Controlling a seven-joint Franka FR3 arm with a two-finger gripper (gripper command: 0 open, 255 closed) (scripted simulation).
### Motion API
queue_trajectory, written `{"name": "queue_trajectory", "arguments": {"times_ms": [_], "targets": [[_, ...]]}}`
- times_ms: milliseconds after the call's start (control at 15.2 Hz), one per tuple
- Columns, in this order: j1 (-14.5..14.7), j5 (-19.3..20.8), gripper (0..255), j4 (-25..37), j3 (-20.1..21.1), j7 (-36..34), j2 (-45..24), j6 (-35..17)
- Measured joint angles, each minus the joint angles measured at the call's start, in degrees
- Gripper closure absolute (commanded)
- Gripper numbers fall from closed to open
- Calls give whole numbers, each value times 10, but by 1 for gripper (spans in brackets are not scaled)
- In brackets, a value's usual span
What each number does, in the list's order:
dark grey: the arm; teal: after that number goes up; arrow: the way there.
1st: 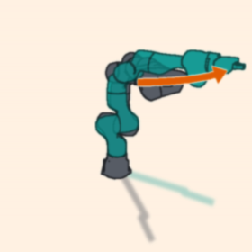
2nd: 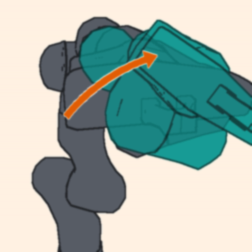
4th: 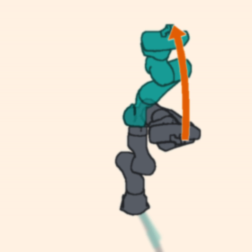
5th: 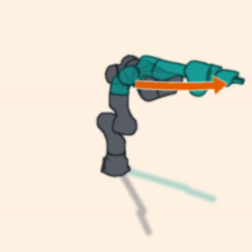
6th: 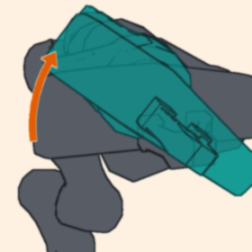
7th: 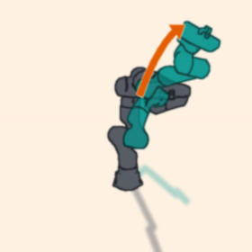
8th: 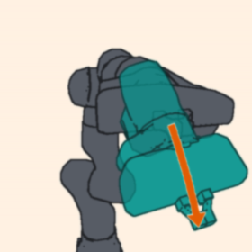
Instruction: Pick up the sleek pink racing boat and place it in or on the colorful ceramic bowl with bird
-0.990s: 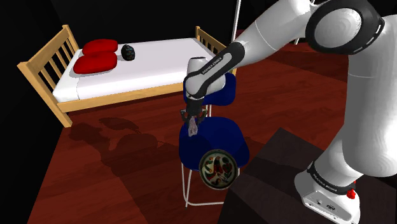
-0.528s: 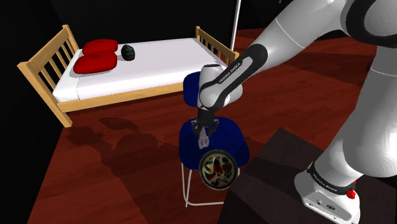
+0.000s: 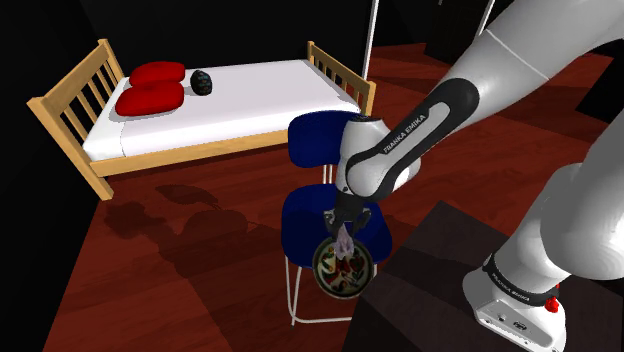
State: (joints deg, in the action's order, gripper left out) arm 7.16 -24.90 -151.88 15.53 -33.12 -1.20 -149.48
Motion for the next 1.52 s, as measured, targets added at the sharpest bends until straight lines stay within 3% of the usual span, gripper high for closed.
{"name": "queue_trajectory", "arguments": {"times_ms": [198,1056,1452,1518], "targets": [[13,-29,255,-38,14,2,24,-16],[15,-75,255,-26,25,56,-107,-135],[15,-80,255,-26,27,61,-116,-144],[15,-80,0,-26,27,61,-116,-144]]}}
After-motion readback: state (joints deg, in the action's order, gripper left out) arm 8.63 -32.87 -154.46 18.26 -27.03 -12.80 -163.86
